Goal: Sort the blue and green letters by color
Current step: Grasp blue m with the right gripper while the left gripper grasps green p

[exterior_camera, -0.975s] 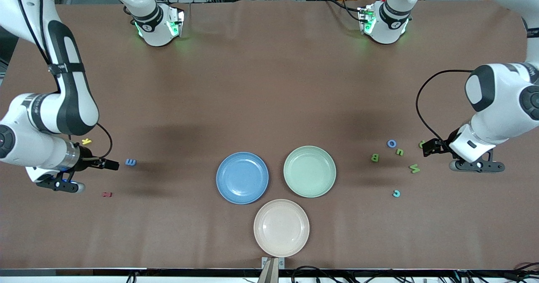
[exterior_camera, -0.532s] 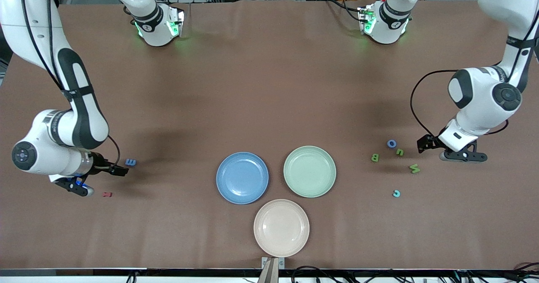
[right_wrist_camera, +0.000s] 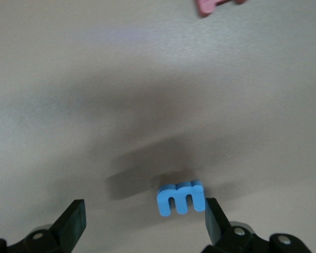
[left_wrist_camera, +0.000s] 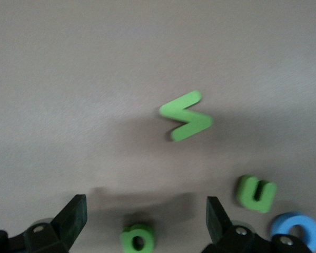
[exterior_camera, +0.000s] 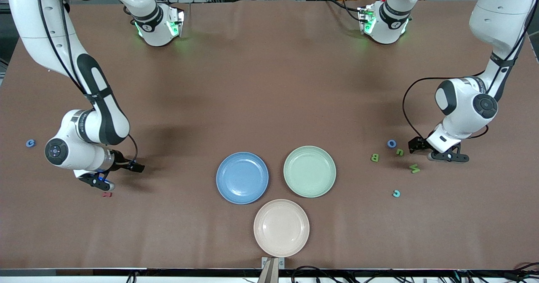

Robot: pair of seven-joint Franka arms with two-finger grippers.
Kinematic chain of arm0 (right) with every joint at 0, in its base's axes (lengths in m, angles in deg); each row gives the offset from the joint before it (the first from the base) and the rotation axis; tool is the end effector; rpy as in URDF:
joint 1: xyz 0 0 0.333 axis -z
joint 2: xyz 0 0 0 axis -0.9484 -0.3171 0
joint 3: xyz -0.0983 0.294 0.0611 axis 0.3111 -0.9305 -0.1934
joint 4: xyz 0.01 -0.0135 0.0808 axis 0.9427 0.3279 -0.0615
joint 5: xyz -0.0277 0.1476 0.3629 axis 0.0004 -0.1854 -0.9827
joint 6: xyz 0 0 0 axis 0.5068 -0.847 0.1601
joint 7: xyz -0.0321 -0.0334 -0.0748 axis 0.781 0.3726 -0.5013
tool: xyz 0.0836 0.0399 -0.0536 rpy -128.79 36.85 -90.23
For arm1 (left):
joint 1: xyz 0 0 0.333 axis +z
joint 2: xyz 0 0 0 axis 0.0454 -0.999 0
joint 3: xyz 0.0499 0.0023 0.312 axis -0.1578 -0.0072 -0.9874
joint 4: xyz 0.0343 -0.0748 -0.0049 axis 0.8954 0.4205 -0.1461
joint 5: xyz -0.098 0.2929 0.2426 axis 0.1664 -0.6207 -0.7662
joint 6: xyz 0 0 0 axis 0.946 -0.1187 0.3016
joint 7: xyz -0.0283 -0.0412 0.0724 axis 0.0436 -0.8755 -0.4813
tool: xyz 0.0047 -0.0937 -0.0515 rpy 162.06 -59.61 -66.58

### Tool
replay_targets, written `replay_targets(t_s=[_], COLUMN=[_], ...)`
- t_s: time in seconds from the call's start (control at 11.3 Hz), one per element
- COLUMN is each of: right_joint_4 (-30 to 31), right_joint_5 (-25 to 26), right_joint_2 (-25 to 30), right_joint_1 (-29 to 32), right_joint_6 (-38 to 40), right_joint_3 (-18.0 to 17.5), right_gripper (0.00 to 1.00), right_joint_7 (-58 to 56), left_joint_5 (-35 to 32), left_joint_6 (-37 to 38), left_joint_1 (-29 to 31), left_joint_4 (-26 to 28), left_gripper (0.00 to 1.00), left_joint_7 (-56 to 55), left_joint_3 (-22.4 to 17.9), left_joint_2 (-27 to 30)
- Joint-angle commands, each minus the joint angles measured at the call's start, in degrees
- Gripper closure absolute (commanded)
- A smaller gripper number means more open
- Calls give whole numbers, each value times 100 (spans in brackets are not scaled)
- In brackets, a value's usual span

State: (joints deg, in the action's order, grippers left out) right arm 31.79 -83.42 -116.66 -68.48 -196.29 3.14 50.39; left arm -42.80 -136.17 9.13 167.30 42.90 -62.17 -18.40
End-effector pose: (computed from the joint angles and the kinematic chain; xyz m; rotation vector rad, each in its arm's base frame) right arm 0.6495 -0.0279 0.1832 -3.0396 0.5548 0.1969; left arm 0.5697 0.0600 0.1808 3.1185 -0.1925 0.2075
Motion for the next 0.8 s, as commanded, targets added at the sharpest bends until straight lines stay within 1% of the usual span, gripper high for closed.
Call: replay_targets(t_s=[0.0, 0.27, 0.53, 0.71], right_joint_4=[135, 230, 231, 231], right_joint_5=[-18, -18, -18, -18], right_joint_2=[81, 46, 2, -33], right_joint_1=[65, 180, 180, 180], right_joint_6=[-82, -309, -372, -372], right_joint_3=[-8, -8, -8, -8], right_gripper=[0, 0, 0, 0], right_joint_7=[-926, -1308, -1300, -1300], left_joint_5=[51, 51, 43, 43], left_joint_6=[-63, -63, -63, -63], left_joint_1=[206, 189, 180, 189], left_joint_4=[127, 276, 355, 434], left_gripper=[0, 0, 9, 10], left_joint_7=[451, 460, 513, 662], left_joint_3=[53, 53, 62, 71], left_joint_2=[7, 33, 60, 121])
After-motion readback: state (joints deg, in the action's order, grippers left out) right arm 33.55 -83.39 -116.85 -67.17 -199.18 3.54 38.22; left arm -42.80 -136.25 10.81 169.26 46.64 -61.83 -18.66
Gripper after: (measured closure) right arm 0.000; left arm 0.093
